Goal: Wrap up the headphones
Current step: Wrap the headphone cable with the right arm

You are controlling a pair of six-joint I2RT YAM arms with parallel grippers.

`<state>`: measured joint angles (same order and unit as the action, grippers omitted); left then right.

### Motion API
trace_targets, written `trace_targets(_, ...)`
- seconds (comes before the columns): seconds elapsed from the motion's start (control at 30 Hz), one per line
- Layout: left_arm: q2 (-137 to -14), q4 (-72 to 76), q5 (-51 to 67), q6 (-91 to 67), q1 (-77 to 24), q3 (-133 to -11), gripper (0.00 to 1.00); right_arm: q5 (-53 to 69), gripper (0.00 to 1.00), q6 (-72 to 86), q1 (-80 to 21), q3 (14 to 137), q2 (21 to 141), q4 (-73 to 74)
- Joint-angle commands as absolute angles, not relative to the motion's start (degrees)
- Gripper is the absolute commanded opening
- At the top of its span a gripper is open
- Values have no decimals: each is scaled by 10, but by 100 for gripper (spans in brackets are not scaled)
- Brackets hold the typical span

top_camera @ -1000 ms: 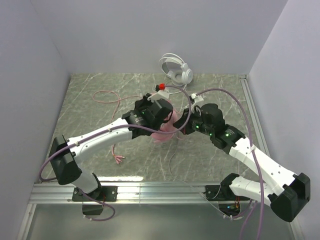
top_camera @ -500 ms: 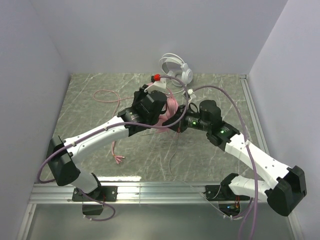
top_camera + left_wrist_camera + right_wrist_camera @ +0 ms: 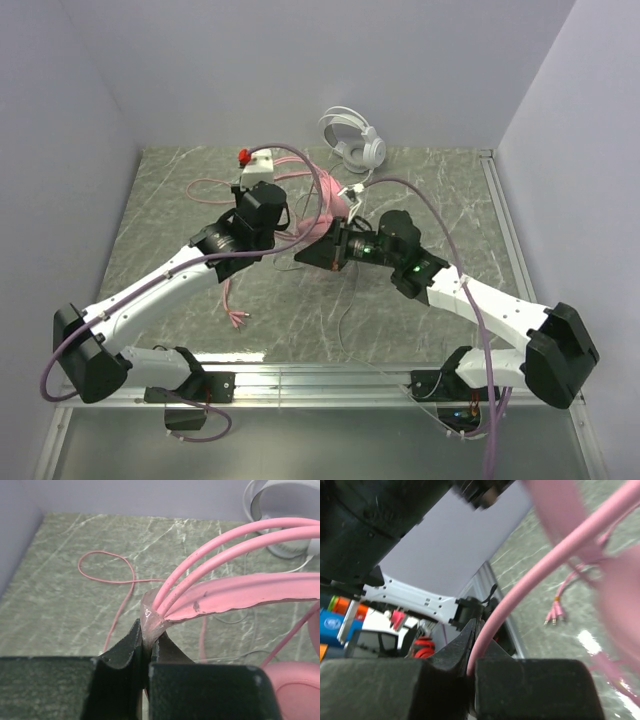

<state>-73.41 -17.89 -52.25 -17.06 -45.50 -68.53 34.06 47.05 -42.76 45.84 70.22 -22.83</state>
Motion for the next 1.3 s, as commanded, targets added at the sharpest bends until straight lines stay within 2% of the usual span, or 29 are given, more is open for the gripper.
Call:
trace_targets(0.0,-709,-105,-512,-281,-446,-685,0,332,0,464,-463,501,718,-256)
trace_targets(0.2,-712,-169,-477,-374,-394,-700,1,312,0,461,-498,516,769,-263)
trace_targets(0.53,-704,-189,-404,-437,-345,-703,0,265,0,399,-544,542,823,-195)
trace_targets(0.77,-678,-184,-332,-469,-301,-698,1,222,0,379,-567,493,834,-213)
trace_targets(0.9,-662,-184,-298,-491,-289,-697,0,173,0,358,-579,456,837,-227)
trace_targets(1.27,-684,-218,-241,-521,-269,-744,1,-3,0,298,-650,498,883,-105)
